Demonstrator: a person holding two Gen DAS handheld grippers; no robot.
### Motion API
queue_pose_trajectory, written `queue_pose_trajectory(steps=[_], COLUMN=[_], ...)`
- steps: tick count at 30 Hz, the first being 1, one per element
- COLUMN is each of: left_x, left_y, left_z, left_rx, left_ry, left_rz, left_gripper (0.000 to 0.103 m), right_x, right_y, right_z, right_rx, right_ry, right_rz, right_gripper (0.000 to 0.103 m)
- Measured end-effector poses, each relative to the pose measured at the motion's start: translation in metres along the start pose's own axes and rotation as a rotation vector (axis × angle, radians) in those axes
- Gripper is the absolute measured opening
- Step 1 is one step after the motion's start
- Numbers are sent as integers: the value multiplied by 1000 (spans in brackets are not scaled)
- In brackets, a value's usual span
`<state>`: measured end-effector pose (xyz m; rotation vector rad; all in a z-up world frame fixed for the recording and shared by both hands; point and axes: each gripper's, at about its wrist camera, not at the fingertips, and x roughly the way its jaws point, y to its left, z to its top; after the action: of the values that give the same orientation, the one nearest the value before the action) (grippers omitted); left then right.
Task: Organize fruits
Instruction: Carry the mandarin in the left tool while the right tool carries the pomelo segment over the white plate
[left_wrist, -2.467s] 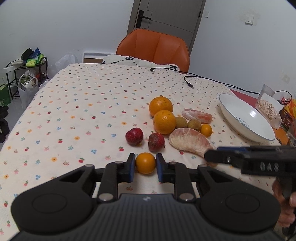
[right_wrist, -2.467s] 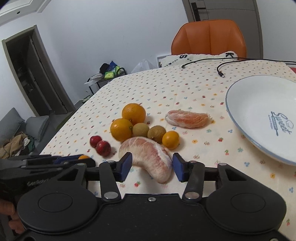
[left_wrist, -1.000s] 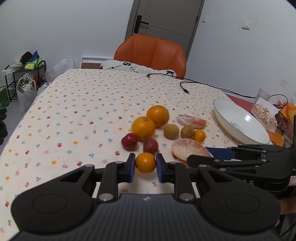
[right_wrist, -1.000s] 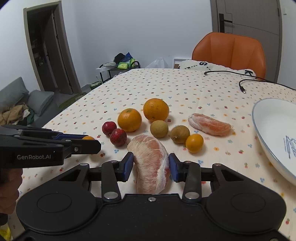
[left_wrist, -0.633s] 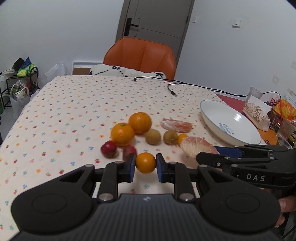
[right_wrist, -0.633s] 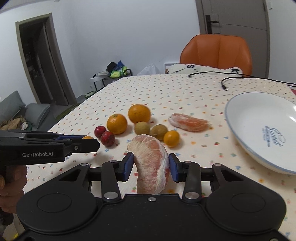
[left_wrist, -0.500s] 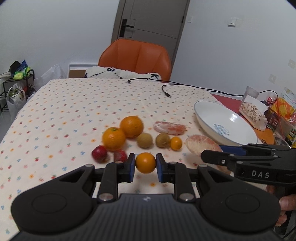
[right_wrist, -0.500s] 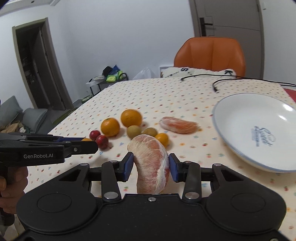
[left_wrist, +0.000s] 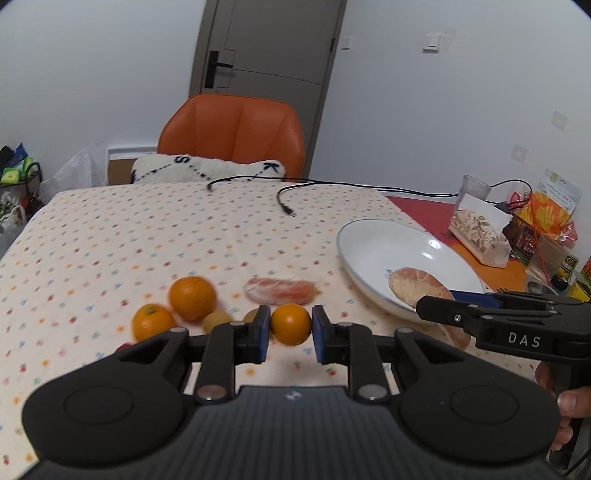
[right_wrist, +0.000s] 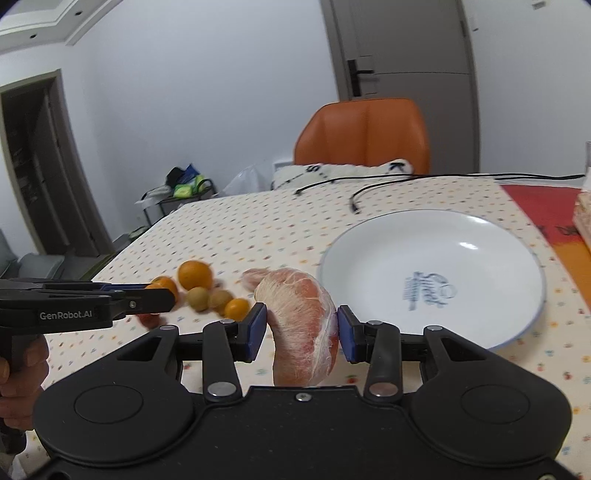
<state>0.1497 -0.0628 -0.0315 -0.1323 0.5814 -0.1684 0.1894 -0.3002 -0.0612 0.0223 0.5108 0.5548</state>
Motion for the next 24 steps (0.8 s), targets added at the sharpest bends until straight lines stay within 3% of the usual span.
queue_pose_trajectory(steps=[24], left_x=[63], left_y=[-68], left_z=[33], left_rx=[80], left_ry=[28], left_rz=[-39], left_gripper=[22], right_x=[4], right_y=[-75], right_z=[12], right_rx=[108], right_ry=[-59], right_rz=[-171], right_gripper=[39])
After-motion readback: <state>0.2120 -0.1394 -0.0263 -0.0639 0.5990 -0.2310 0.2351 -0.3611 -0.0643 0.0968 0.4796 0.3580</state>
